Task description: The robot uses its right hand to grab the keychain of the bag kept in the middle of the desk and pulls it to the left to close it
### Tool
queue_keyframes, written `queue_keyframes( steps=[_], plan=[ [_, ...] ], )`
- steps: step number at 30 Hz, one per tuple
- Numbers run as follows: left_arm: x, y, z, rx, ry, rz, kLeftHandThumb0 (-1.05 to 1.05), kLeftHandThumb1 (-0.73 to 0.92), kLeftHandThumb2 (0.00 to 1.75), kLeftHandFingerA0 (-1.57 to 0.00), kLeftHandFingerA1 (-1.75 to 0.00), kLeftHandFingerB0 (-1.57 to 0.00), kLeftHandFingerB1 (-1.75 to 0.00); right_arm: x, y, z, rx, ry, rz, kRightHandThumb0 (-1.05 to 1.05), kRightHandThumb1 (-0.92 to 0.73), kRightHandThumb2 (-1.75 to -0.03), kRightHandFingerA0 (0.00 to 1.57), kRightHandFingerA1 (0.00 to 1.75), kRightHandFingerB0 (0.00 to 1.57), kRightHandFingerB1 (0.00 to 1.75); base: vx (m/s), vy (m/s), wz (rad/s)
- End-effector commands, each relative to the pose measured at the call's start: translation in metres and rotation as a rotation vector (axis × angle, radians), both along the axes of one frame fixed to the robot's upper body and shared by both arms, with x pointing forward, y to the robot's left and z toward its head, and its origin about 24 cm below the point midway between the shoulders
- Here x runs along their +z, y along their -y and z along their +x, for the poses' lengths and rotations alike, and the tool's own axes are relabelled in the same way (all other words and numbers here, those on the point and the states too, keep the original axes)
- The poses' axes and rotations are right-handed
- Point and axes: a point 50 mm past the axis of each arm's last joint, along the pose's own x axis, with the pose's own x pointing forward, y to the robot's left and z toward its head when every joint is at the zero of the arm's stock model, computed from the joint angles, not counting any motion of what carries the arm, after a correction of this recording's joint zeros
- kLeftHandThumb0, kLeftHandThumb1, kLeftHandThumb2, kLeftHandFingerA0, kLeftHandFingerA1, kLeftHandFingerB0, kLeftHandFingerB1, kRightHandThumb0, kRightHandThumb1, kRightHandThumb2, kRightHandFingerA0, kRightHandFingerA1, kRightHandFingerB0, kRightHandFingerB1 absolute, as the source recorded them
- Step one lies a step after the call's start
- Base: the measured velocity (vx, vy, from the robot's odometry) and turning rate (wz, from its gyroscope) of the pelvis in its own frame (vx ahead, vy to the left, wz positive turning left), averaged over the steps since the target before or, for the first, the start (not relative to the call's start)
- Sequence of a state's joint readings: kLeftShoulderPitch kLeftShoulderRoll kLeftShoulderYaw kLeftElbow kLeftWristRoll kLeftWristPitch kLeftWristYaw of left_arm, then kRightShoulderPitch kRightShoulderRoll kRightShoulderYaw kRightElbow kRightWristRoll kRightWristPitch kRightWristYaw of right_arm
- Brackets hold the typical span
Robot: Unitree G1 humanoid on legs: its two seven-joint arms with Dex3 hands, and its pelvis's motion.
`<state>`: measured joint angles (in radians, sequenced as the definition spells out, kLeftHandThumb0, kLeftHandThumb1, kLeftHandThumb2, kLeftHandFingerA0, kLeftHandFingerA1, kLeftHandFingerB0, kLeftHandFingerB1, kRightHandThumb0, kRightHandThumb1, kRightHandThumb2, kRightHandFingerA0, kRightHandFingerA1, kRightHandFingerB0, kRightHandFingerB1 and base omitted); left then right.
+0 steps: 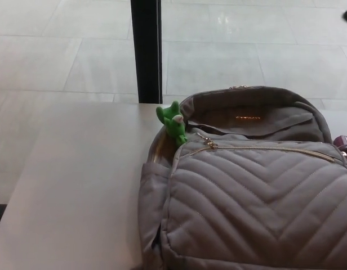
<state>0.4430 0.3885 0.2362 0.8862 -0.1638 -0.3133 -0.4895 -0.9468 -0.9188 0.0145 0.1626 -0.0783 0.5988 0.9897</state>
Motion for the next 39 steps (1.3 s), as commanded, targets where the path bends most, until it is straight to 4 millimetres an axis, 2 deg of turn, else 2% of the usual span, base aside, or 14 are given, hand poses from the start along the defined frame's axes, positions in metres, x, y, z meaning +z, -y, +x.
queue_keyframes(
  steps=[1,8,9,11,14,17,18,21,24,26,27,29,31,39],
  plan=[
    [0.004,-0.007,-0.011,0.085,0.0,-0.029,-0.67,0.6,0.95,-0.52,-0.64,-0.39,-0.59,0.012,0.166,-0.151,-0.586,0.338,0.29,-0.75,-0.78,-0.64,0.37,0.52,0.28,0.33,0.0,0.0,0.0],
    [0.009,-0.017,-0.011,0.141,0.031,-0.025,-0.67,0.59,0.95,-0.54,-0.65,-0.42,-0.59,-0.103,0.221,-0.265,-1.199,0.49,0.38,-0.63,-0.7,-0.61,0.22,0.67,0.28,0.41,0.0,0.0,0.0],
    [0.008,-0.017,-0.011,0.162,0.03,-0.03,-0.66,0.58,0.94,-0.54,-0.65,-0.42,-0.59,-0.134,0.224,-0.285,-1.319,0.527,0.46,-0.58,-0.71,-0.61,0.34,1.37,0.23,0.44,0.0,0.0,0.0],
    [0.009,-0.017,-0.014,0.15,0.018,-0.02,-0.67,0.59,0.95,-0.53,-0.64,-0.42,-0.59,-0.178,0.224,-0.307,-1.443,0.558,0.579,-0.35,-0.6,-1.1,0.11,0.63,0.0,0.52,0.0,0.0,0.0],
    [0.01,-0.019,-0.016,0.157,0.013,-0.016,-0.67,0.61,0.96,-0.52,-0.63,-0.41,-0.59,-0.222,0.218,-0.318,-1.551,0.581,0.666,-0.48,-0.74,-0.62,0.0,0.55,0.05,0.45,0.0,0.0,0.0],
    [0.011,-0.019,-0.018,0.186,0.019,-0.034,-0.67,0.6,0.95,-0.5,-0.64,-0.39,-0.6,-0.261,0.212,-0.328,-1.685,0.603,0.751,-0.33,-0.64,-1.12,0.08,0.6,0.0,0.52,0.0,0.0,0.0],
    [0.011,-0.021,-0.02,0.212,0.013,-0.025,-0.67,0.59,0.95,-0.53,-0.64,-0.42,-0.6,-0.277,0.209,-0.331,-1.758,0.575,0.739,-0.51,-0.7,-0.6,0.35,1.29,0.1,0.46,0.0,0.0,0.0],
    [0.012,-0.025,-0.027,0.261,0.015,-0.034,-0.68,0.6,0.95,-0.52,-0.65,-0.39,-0.6,-0.301,0.199,-0.338,-1.785,0.457,0.747,-0.51,-0.76,-0.62,0.0,0.7,0.0,0.38,0.0,0.0,0.0],
    [0.011,-0.03,-0.034,0.301,-0.018,-0.02,-0.66,0.78,0.63,-0.54,-0.6,-0.4,-0.52,-0.313,0.19,-0.354,-1.937,0.392,0.721,-0.48,-0.74,-0.63,0.52,1.52,0.07,0.39,0.0,0.0,0.0],
    [0.01,-0.031,-0.039,0.307,-0.039,-0.015,-0.64,0.78,0.63,-0.53,-0.6,-0.39,-0.52,-0.317,0.188,-0.36,-1.967,0.356,0.721,-0.57,-0.64,-0.87,0.83,1.37,0.02,0.37,0.0,0.0,0.0],
    [0.01,-0.03,-0.041,0.309,-0.045,-0.018,-0.65,0.61,0.94,-0.49,-0.66,-0.38,-0.6,-0.318,0.187,-0.361,-1.962,0.329,0.687,-0.32,-0.7,-1.17,0.16,0.68,0.0,0.54,0.0,0.0,0.0],
    [0.009,-0.03,-0.045,0.334,-0.063,-0.006,-0.63,0.6,0.95,-0.52,-0.66,-0.41,-0.6,-0.316,0.181,-0.365,-1.906,0.32,0.692,-0.56,-0.8,-0.63,0.0,1.02,0.0,0.36,0.0,0.0,0.0],
    [0.009,-0.03,-0.048,0.329,-0.068,-0.005,-0.64,0.6,0.95,-0.52,-0.66,-0.41,-0.6,-0.315,0.179,-0.369,-1.876,0.336,0.728,-0.51,-0.82,-0.64,0.0,0.5,0.0,0.27,0.0,0.0,0.0],
    [0.009,-0.032,-0.049,0.343,-0.075,-0.034,-0.65,0.6,0.93,-0.48,-0.65,-0.36,-0.59,-0.333,0.176,-0.365,-1.955,0.221,0.662,-0.53,-0.72,-0.64,0.57,1.5,0.06,0.48,0.0,0.0,0.0]
  ],
)
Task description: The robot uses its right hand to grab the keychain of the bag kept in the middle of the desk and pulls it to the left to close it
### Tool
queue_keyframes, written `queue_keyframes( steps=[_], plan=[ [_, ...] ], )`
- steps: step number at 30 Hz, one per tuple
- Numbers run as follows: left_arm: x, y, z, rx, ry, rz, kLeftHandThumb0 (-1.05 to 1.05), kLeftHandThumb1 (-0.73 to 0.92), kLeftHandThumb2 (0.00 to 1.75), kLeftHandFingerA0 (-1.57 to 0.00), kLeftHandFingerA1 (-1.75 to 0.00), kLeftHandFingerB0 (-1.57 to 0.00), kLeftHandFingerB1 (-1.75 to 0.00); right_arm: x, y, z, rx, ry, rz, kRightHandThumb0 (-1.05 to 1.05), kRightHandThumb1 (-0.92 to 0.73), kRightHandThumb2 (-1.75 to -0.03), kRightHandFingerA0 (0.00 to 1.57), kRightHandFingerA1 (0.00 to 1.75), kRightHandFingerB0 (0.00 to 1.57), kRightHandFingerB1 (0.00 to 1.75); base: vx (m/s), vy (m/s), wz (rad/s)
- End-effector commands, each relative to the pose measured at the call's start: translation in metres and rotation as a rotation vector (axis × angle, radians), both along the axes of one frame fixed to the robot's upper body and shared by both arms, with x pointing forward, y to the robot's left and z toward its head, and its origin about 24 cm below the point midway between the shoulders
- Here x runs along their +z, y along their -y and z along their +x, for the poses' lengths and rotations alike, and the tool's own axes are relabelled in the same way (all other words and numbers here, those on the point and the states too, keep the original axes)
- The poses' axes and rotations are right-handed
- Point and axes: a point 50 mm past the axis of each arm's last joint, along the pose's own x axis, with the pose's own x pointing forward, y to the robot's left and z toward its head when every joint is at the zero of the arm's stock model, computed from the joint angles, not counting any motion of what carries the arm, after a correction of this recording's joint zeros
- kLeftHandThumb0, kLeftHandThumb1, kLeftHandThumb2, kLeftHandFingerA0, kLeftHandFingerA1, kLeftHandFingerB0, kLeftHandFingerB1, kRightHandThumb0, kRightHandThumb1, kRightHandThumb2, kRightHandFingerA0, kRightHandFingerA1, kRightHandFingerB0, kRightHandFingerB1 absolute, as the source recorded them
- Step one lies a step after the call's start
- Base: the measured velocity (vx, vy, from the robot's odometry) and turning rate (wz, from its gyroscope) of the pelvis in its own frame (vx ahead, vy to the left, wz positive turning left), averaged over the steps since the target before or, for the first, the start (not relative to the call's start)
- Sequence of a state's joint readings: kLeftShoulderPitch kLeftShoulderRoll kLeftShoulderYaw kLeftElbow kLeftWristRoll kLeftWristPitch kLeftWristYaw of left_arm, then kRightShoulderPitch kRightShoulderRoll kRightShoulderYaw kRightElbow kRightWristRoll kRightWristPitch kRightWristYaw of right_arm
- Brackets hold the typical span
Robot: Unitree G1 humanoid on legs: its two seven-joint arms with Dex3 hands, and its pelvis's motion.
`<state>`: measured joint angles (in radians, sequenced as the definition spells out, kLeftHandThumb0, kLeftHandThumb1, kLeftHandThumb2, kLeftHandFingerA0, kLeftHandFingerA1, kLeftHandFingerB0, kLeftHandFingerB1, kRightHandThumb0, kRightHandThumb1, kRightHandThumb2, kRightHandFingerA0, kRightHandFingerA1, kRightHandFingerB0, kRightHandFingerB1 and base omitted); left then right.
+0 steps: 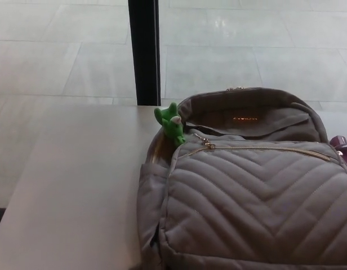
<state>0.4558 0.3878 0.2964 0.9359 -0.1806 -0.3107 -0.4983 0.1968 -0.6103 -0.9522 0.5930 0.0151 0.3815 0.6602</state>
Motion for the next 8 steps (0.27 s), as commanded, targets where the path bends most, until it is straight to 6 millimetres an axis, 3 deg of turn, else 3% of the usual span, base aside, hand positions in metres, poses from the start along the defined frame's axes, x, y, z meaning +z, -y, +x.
queue_keyframes(
  steps=[1,2,3,4,5,6,7,8],
  plan=[
    [0.006,-0.023,-0.034,0.276,-0.055,-0.044,-0.64,0.59,0.92,-0.49,-0.66,-0.37,-0.6,-0.066,-0.009,-0.13,-0.918,0.061,-0.145,-0.58,-0.72,-0.61,0.39,1.38,0.06,0.51,0.0,0.0,0.0],
    [0.008,-0.023,-0.036,0.273,-0.047,-0.032,-0.65,0.6,0.94,-0.5,-0.67,-0.38,-0.61,-0.069,-0.012,-0.128,-0.84,0.073,-0.113,-0.58,-0.74,-0.64,0.0,0.62,0.01,0.4,0.0,0.0,0.0],
    [0.008,-0.023,-0.036,0.279,-0.046,-0.03,-0.65,0.6,0.94,-0.51,-0.68,-0.39,-0.61,-0.069,-0.013,-0.127,-0.818,0.075,-0.099,-0.63,-0.61,-0.85,0.0,0.41,0.01,0.35,0.0,0.0,0.0],
    [0.007,-0.023,-0.038,0.285,-0.047,-0.03,-0.65,0.6,0.94,-0.51,-0.68,-0.39,-0.61,-0.07,-0.014,-0.126,-0.811,0.076,-0.096,-0.63,-0.61,-0.85,0.0,0.41,0.01,0.35,0.0,0.0,0.0],
    [0.008,-0.023,-0.039,0.28,-0.053,-0.026,-0.65,0.77,0.63,-0.53,-0.61,-0.4,-0.52,-0.071,-0.018,-0.124,-0.781,0.07,-0.086,-0.64,-0.6,-0.78,0.0,0.69,0.01,0.32,0.0,0.0,0.0],
    [0.008,-0.023,-0.039,0.284,-0.047,-0.032,-0.67,0.6,0.94,-0.5,-0.67,-0.38,-0.6,-0.072,-0.021,-0.124,-0.711,0.054,-0.072,-0.64,-0.65,-0.69,0.0,0.68,0.02,0.24,0.0,0.0,0.0],
    [0.008,-0.023,-0.039,0.289,-0.045,-0.035,-0.65,0.76,0.63,-0.54,-0.61,-0.4,-0.52,-0.073,-0.023,-0.123,-0.679,0.052,-0.063,-0.61,-0.68,-0.57,0.05,0.98,0.0,0.41,0.0,0.0,0.0],
    [0.008,-0.023,-0.039,0.289,-0.045,-0.035,-0.65,0.76,0.63,-0.54,-0.61,-0.4,-0.52,-0.073,-0.023,-0.123,-0.679,0.052,-0.063,-0.61,-0.68,-0.57,0.05,0.98,0.0,0.41,0.0,0.0,0.0]
  ],
)
